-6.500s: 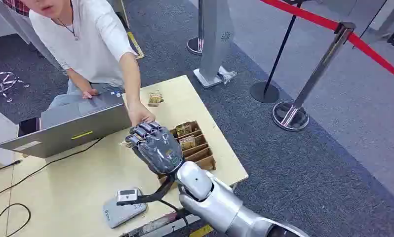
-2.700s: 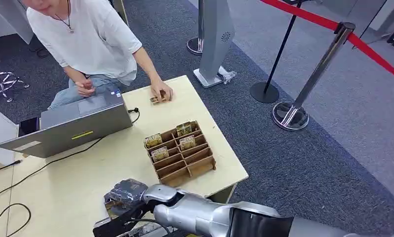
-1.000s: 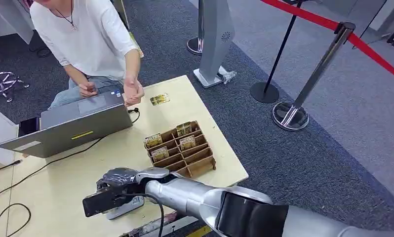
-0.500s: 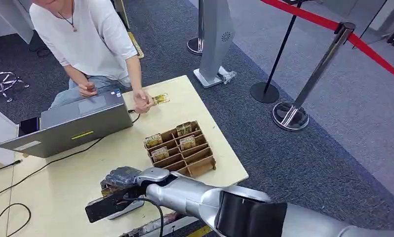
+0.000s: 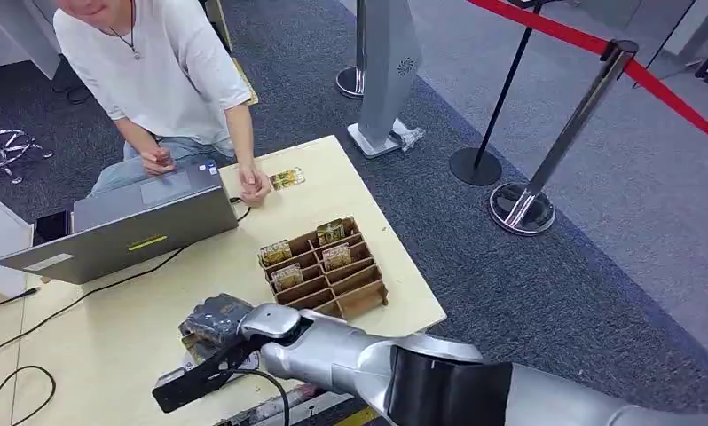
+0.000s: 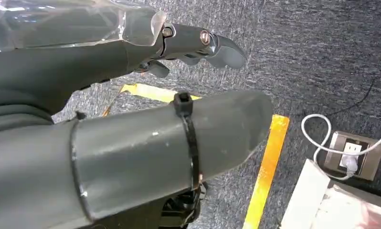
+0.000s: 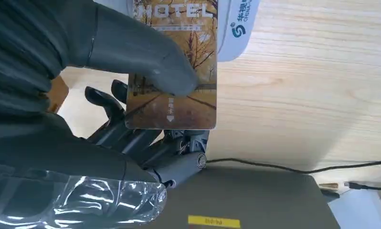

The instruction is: Pass the card to the sensor for recognition and then transmit it.

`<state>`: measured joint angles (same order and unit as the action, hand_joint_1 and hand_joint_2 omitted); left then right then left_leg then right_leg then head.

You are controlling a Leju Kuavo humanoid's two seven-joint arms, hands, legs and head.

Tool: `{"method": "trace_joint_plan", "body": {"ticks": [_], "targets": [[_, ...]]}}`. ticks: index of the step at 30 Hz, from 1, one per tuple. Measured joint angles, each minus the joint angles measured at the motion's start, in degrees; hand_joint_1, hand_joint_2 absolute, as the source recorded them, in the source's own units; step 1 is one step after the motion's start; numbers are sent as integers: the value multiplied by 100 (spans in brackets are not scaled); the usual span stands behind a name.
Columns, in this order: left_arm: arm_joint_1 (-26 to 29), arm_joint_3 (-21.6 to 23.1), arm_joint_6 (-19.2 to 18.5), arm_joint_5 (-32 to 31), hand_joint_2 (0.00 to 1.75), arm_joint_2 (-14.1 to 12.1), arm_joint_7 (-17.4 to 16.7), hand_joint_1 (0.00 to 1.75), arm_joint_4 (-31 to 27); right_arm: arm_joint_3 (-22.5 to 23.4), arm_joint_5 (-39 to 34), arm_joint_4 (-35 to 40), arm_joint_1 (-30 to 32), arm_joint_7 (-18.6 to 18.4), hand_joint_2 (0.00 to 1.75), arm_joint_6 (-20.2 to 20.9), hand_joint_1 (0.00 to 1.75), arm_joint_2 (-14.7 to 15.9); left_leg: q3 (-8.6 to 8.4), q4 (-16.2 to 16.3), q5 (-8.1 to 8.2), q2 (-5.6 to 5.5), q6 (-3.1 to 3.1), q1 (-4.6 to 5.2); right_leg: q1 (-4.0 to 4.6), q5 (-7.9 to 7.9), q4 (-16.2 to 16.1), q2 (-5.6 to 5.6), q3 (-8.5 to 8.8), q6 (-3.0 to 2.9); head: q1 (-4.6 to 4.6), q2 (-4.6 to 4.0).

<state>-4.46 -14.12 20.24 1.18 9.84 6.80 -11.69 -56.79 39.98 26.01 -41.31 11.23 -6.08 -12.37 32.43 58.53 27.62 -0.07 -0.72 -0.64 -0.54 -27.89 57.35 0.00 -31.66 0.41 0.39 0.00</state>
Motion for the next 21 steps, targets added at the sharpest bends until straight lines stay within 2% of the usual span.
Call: {"method": "trace_joint_plan", "body": {"ticks": [8, 21], "targets": [[1, 22, -33, 0, 0, 0, 33, 0, 0, -244, 223, -11, -4, -149, 175, -78, 175, -9, -1, 0, 0, 0, 0, 0, 0, 0, 0, 0, 1, 0, 0, 0], [-8, 144, -46, -98, 0, 9, 105, 0, 0, -323, 377, -103, 28, -258, 175, -194, 175, 9, -5, 1, 0, 1, 0, 0, 0, 1, 0, 2, 2, -1, 0, 0]]}}
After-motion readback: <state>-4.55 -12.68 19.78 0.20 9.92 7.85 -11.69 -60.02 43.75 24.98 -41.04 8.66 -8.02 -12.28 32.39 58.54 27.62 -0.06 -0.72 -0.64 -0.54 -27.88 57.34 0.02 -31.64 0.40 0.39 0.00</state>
